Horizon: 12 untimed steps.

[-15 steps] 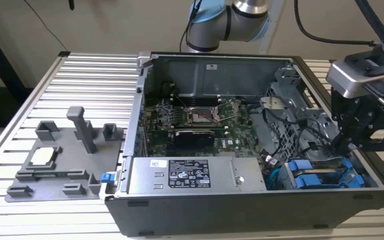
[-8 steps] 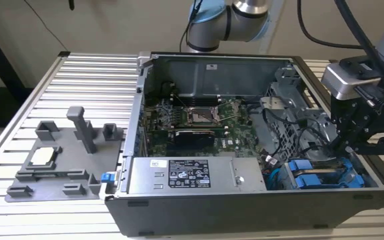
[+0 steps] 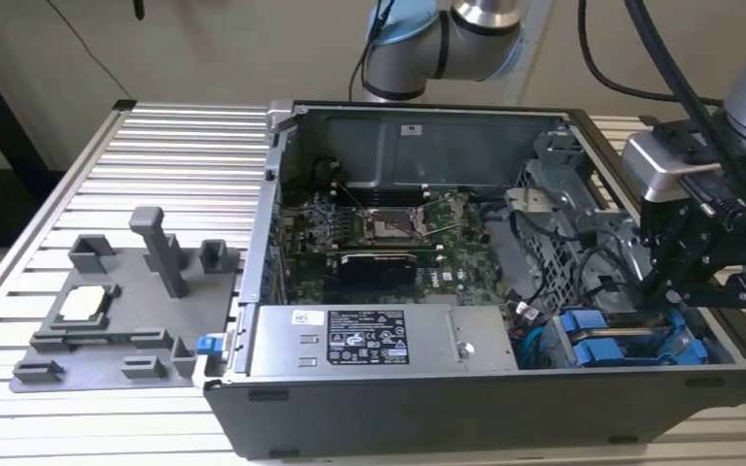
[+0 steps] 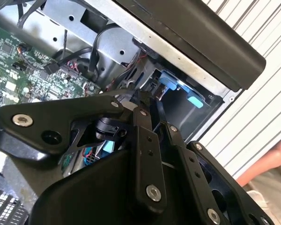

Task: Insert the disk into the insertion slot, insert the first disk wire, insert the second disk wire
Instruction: 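Insert the first disk wire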

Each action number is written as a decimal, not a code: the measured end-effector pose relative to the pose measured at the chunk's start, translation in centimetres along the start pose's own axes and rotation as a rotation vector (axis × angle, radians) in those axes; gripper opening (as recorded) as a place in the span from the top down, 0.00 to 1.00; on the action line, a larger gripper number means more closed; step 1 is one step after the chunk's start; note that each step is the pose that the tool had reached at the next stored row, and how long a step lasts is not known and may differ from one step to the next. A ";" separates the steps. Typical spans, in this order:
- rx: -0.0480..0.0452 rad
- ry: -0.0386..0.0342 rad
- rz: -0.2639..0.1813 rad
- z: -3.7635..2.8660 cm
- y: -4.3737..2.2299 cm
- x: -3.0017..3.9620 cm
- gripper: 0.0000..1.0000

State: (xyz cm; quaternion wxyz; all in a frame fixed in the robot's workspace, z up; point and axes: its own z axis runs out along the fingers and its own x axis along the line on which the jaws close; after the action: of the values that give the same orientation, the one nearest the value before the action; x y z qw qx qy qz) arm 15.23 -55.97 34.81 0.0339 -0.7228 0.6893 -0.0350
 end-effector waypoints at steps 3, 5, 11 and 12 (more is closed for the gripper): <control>0.0000 -0.0002 0.007 0.27 0.03 0.05 0.81; 0.0000 -0.0005 0.012 0.37 0.04 0.09 0.81; 0.0001 -0.0026 0.024 0.67 -0.04 0.26 0.81; 0.0002 -0.0033 0.025 0.71 -0.06 0.26 0.81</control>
State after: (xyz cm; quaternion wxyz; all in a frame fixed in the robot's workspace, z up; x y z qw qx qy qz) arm 15.37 -56.23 34.11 0.0355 -0.7143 0.6982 -0.0334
